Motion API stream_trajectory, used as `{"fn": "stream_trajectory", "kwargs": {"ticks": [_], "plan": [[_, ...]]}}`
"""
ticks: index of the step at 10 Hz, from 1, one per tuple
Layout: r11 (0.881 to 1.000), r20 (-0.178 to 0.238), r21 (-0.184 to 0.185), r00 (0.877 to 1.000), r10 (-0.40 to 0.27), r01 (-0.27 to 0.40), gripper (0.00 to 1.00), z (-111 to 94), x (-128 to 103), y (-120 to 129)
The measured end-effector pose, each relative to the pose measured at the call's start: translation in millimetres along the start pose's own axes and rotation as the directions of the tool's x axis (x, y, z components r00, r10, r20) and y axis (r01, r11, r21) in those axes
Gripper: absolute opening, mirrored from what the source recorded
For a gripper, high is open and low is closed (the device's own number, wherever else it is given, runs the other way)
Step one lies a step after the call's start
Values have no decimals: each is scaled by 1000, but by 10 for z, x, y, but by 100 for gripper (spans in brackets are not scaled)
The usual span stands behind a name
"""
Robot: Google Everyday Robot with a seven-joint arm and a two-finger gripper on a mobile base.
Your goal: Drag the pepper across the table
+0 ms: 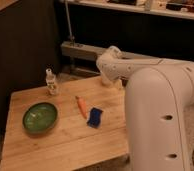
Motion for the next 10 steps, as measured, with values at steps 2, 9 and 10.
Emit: {"fn": "stream_trajectory", "kwargs": {"ticks": [2,9,10], "plan": [[1000,0,0,1000,0,0,77,0,0,0],[1000,0,7,1000,-7,7,77,-14,-10,12],[999,12,45,1000,-24,24,77,-77,-12,73]]}}
